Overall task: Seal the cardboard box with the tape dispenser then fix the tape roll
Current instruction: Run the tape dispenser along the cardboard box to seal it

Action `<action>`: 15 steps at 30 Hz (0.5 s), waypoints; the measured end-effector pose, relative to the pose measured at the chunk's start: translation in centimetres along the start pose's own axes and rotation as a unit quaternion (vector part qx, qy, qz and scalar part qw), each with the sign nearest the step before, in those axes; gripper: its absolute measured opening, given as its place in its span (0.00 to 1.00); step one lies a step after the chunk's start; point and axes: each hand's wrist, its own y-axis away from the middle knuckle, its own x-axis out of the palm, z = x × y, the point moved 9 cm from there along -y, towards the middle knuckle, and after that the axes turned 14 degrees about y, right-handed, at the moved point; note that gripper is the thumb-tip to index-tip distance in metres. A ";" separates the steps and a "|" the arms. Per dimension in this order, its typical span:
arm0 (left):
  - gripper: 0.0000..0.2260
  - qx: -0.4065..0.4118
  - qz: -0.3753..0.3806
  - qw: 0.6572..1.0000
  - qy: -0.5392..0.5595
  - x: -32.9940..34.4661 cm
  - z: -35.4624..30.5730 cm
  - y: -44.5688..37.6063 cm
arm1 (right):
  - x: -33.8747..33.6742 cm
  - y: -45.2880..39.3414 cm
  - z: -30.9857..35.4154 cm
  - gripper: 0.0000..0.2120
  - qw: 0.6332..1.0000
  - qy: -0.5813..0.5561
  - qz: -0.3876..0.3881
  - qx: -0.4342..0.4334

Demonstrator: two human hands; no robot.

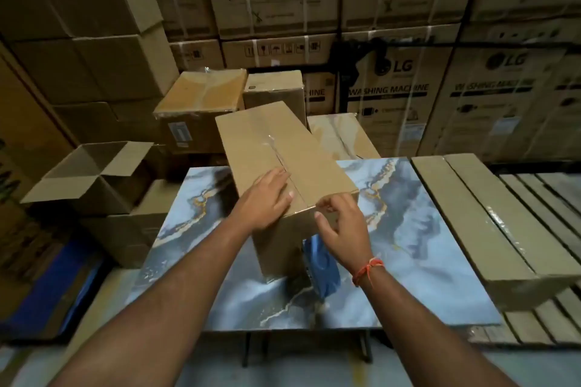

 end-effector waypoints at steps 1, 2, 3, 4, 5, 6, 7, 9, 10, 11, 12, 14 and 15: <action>0.27 0.004 0.022 1.000 -0.006 0.7 0.4 -0.2 | 0.4 0.5 -0.4 0.06 1.000 -0.005 0.000 0.019; 0.28 0.011 0.043 0.999 -0.017 1.2 0.5 -0.4 | 0.6 0.8 -0.8 0.06 0.999 0.003 -0.002 0.039; 0.28 0.011 0.058 0.998 -0.031 1.8 0.9 -0.6 | 1.1 1.5 -1.2 0.06 0.998 0.012 0.009 0.055; 0.29 0.014 0.072 0.996 -0.041 2.3 0.9 -0.6 | 1.5 2.1 -1.5 0.07 0.997 0.022 0.026 0.071; 0.29 0.020 0.078 0.995 -0.051 2.7 0.9 -0.9 | 1.9 2.6 -1.9 0.08 0.996 0.031 0.035 0.073; 0.29 0.031 0.083 0.994 -0.061 3.1 0.9 -1.0 | 2.2 3.1 -2.1 0.09 0.996 0.037 0.041 0.073; 0.29 0.041 0.088 0.993 -0.070 3.4 0.8 -1.3 | 2.4 3.3 -2.3 0.09 0.996 0.038 0.043 0.075; 0.28 0.051 0.104 0.990 -0.077 3.6 0.7 -1.6 | 2.6 4.0 -2.7 0.11 0.994 0.031 0.047 0.089; 0.28 0.055 0.111 0.989 -0.080 3.7 0.7 -1.7 | 2.8 4.3 -2.9 0.12 0.993 0.024 0.050 0.101; 0.28 0.057 0.116 0.988 -0.081 3.9 0.6 -1.6 | 2.9 4.7 -3.0 0.13 0.992 0.015 0.054 0.109; 0.27 0.059 0.119 0.988 -0.080 4.0 0.5 -1.5 | 3.1 5.1 -3.1 0.13 0.992 0.006 0.059 0.115; 0.28 0.061 0.122 0.988 -0.078 4.0 0.5 -1.4 | 3.4 5.7 -3.5 0.13 0.989 -0.024 0.070 0.131; 0.28 0.060 0.123 0.988 -0.078 3.9 0.5 -1.4 | 3.6 6.0 -3.7 0.13 0.986 -0.041 0.076 0.141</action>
